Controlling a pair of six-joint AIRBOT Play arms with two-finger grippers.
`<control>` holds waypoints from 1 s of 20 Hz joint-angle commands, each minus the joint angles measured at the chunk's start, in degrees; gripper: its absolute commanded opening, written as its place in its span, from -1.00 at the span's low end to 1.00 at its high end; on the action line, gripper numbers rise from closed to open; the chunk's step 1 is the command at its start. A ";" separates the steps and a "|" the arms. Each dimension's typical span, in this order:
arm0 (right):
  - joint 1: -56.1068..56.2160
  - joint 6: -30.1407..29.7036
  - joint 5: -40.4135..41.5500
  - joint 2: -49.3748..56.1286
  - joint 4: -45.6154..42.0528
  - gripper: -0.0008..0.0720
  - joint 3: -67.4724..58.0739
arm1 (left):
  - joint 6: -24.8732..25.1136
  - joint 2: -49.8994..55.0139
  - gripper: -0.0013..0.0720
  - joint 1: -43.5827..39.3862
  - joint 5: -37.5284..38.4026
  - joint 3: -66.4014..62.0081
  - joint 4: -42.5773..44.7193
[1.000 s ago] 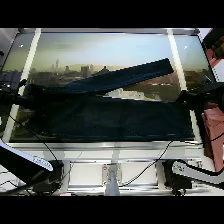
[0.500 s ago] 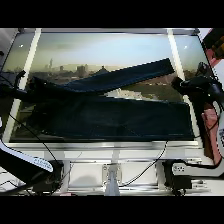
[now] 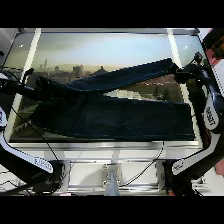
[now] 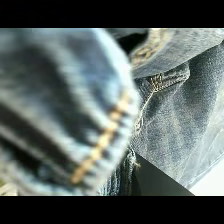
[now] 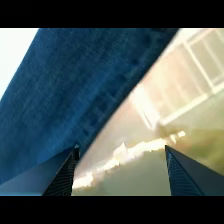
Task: Fold the clothes and pants, and hang the long-sleeved shirts on hangers.
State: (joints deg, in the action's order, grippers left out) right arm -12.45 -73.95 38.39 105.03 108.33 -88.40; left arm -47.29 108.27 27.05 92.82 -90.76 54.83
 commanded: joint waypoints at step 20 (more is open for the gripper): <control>11.78 23.71 -6.32 10.38 -0.46 -0.12 -5.64 | -2.93 -0.04 -0.77 -2.67 6.47 -0.04 0.09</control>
State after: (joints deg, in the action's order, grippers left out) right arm -2.66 -55.37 34.35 114.13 108.12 -93.97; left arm -50.22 108.27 24.32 97.62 -90.76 54.83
